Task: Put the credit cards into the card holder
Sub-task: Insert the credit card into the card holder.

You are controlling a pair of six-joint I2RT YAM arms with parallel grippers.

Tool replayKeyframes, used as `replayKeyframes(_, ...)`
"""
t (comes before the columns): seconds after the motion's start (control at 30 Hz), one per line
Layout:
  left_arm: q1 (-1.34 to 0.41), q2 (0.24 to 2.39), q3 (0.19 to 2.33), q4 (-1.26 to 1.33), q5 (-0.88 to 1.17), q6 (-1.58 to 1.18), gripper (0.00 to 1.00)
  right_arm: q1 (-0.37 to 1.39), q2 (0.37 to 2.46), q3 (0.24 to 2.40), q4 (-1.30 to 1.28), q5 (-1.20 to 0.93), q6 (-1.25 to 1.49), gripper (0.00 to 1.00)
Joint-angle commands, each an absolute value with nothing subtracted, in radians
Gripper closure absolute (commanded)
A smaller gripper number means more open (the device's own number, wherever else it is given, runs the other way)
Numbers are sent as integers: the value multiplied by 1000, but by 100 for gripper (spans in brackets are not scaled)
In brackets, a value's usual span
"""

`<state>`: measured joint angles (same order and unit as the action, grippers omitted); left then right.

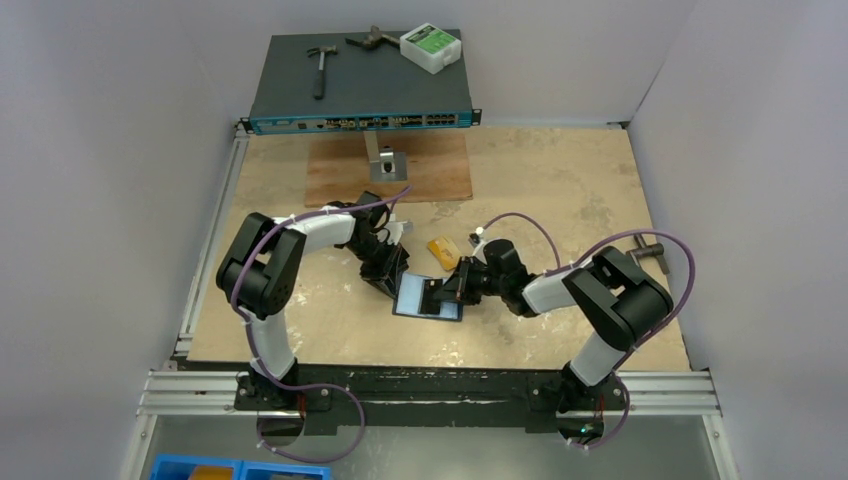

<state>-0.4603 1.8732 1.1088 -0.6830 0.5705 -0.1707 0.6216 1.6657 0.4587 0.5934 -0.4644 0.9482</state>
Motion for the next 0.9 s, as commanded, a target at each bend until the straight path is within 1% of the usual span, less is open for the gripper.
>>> replayKeyframes(0.0, -465, 1832, 1111, -674, 585, -153, 100, 631, 1707, 474, 552, -448, 918, 100)
replayKeyframes(0.5, -466, 1830, 1113, -681, 600, -156, 100, 636, 1711, 498, 514, -383, 910, 99)
replayKeyframes(0.67, -449, 1830, 1122, -699, 648, -161, 100, 672, 1679, 544, 361, -324, 855, 80)
replayKeyframes(0.87, -410, 1816, 1113, -702, 725, -153, 100, 702, 1637, 584, 206, -264, 816, 66)
